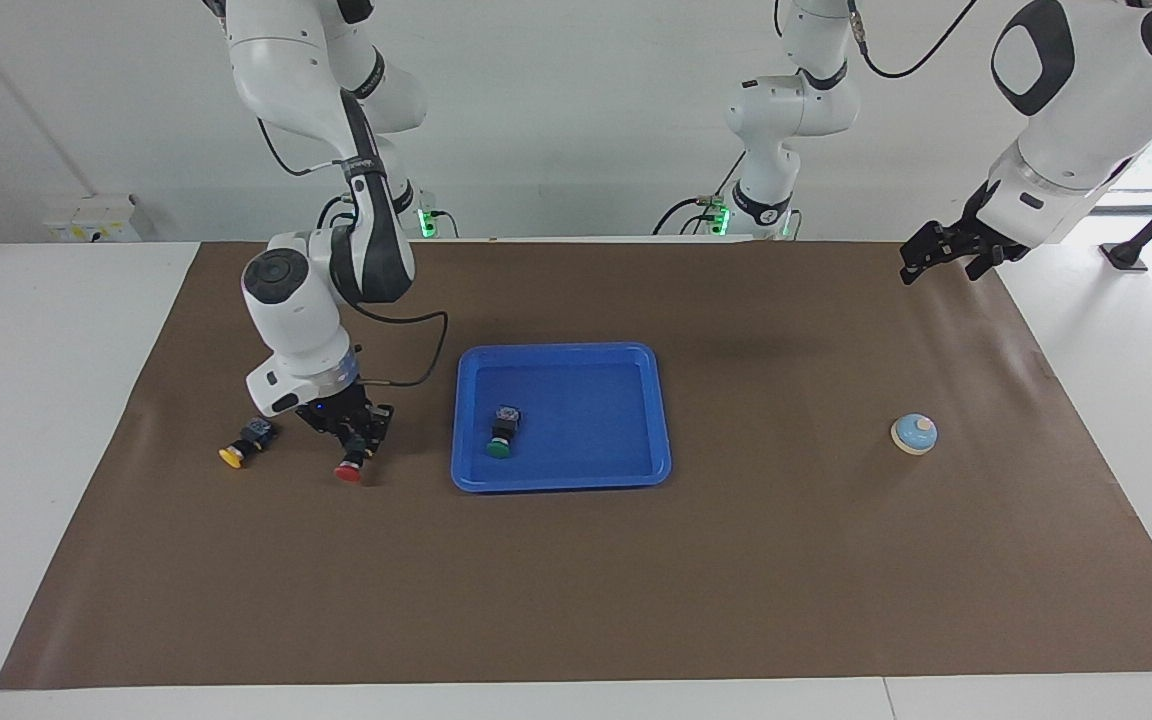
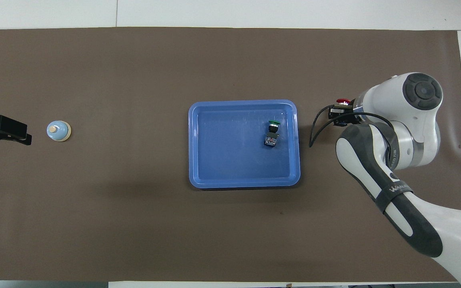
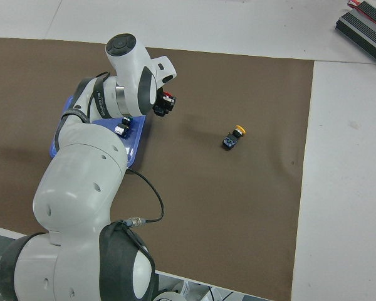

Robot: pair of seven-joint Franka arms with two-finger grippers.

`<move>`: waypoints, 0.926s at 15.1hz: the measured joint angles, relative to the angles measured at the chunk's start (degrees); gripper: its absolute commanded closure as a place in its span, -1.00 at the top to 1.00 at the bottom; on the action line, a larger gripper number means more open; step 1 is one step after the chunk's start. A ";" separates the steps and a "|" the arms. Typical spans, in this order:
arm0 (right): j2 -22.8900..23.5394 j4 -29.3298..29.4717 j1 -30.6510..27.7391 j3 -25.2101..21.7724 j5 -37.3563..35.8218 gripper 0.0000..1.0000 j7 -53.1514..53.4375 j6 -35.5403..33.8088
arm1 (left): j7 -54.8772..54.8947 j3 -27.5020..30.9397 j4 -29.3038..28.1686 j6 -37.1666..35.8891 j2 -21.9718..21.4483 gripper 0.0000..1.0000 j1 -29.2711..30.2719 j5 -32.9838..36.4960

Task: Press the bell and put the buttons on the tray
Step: 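Move the right gripper back and grasp the red-capped button, then carry the red button into the tray beside the green one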

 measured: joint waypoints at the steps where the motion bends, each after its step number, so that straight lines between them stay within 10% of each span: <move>1: 0.25 1.81 1.78 0.03 0.03 -1.00 1.04 -1.44 | 0.00 0.00 0.00 0.00 0.00 1.00 0.00 0.00; 14: 9.20 2.07 20.03 0.11 0.06 -1.00 14.86 9.33 | 0.00 0.01 0.00 0.00 0.00 1.00 0.00 0.00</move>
